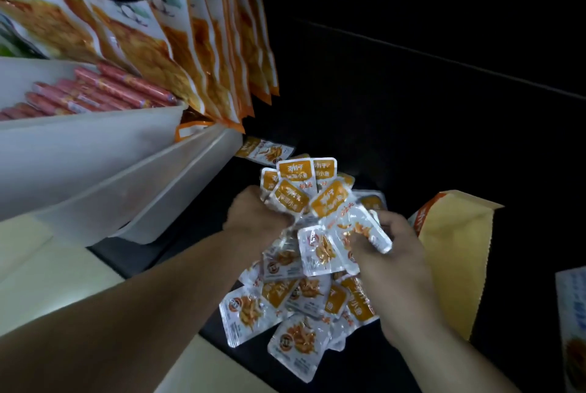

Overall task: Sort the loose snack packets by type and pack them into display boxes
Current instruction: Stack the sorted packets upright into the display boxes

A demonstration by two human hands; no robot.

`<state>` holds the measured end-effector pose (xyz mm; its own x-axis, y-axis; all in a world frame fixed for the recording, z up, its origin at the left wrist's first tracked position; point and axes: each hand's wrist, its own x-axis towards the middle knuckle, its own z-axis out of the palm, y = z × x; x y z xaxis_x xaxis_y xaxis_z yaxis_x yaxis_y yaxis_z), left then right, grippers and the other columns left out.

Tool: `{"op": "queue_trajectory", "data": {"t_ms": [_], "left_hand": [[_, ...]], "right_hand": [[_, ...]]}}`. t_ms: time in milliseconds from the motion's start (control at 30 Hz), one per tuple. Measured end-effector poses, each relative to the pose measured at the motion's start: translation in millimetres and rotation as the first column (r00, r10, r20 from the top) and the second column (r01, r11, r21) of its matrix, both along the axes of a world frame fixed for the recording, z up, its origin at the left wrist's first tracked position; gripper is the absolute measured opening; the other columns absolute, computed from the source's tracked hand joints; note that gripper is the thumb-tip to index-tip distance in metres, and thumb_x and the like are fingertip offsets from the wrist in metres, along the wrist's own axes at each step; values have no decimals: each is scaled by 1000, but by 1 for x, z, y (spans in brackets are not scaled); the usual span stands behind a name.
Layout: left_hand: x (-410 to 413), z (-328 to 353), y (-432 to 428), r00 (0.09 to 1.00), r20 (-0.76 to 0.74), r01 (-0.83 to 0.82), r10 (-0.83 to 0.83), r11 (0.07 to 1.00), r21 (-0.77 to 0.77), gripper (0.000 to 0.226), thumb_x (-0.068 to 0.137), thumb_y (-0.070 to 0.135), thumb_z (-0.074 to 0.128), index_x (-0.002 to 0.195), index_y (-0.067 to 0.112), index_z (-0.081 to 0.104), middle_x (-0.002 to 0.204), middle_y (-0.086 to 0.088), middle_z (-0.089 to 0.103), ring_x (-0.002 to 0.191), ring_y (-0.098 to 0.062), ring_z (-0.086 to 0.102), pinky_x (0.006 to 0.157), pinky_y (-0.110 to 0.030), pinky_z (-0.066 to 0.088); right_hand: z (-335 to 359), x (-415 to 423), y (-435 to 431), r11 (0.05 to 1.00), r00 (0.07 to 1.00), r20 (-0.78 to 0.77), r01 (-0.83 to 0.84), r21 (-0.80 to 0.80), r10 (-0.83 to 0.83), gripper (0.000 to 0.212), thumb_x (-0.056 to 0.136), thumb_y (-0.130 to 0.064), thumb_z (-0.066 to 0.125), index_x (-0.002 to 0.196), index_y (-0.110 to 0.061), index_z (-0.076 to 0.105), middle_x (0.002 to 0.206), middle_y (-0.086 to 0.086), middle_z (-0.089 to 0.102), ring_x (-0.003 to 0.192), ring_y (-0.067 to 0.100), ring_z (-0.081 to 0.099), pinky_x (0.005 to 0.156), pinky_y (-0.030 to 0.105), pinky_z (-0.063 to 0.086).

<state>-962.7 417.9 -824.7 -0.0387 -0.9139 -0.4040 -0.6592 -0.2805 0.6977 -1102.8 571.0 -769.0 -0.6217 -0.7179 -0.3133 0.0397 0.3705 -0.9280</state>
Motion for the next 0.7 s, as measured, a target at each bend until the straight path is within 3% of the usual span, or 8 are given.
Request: {"op": "queue_trajectory", "data": {"t_ms": [100, 167, 267, 367, 433, 500, 567, 700], "left_hand": [[7, 10, 5, 983, -183, -45, 21, 991, -127, 28, 84, 13, 83, 86, 23, 57, 85, 7, 67, 80, -9, 67, 60, -19, 50], [13, 22, 12, 956, -293, -77, 21, 981, -180, 21, 89, 12, 79, 99, 18, 62, 92, 8, 70, 86, -5, 68, 62, -14, 50], [16, 41, 28, 903, -429, -138, 28, 964, -227, 21, 95, 16, 74, 107, 29, 62, 98, 11, 74, 87, -2, 71, 68, -19, 52], [11, 73, 47, 835, -550, -197, 0, 933, -300, 26, 98, 15, 70, 107, 37, 61, 98, 20, 74, 90, 4, 71, 69, -14, 53], [7, 91, 57, 809, -587, -192, -23, 934, -301, 26, 98, 14, 70, 108, 36, 62, 101, 18, 75, 93, 0, 72, 76, -21, 55], [0, 106, 69, 780, -625, -148, -25, 964, -222, 24, 96, 14, 73, 111, 32, 66, 104, 12, 77, 96, -6, 74, 82, -34, 60], [-7, 108, 84, 729, -682, -112, 61, 993, -31, 22, 92, 16, 77, 111, 26, 71, 103, 6, 79, 96, -16, 77, 88, -50, 60], [-26, 93, 132, 635, -729, -53, 256, 956, 290, 36, 72, 23, 89, 105, 20, 77, 100, -8, 80, 94, -31, 78, 93, -58, 57]], "right_hand": [[9, -4, 4, 999, 999, -35, 21, -28, -22, 40, 89, -14, 78, 109, -44, 60, 99, -17, 74, 85, 5, 73, 71, 33, 61], [16, -7, 7, 998, 999, -46, 11, -70, -15, 42, 89, -11, 78, 109, -43, 59, 99, -17, 73, 85, 2, 72, 66, 25, 60], [29, -10, 16, 994, 997, -73, -33, -107, 25, 41, 91, -9, 74, 108, -44, 62, 94, -27, 71, 81, -8, 69, 55, 10, 52], [40, -16, 24, 990, 996, -82, 9, -143, -21, 50, 91, -8, 75, 120, -47, 63, 98, -27, 72, 87, -6, 71, 60, 10, 54], [44, -21, 27, 986, 996, -60, 48, -161, -58, 55, 89, -3, 76, 125, -42, 60, 97, -19, 77, 88, 1, 74, 67, 17, 58], [49, -27, 29, 979, 991, -33, 121, -166, -128, 46, 87, 0, 77, 117, -31, 61, 91, -11, 79, 84, 8, 77, 71, 29, 61], [54, -32, 34, 964, 976, -58, 198, -178, -211, 33, 88, -4, 77, 106, -28, 63, 88, -10, 78, 81, 9, 76, 72, 32, 58], [55, -42, 43, 924, 937, -22, 340, -174, -349, 22, 92, -16, 73, 101, -32, 62, 90, -9, 75, 76, 6, 73, 69, 32, 56]]}}
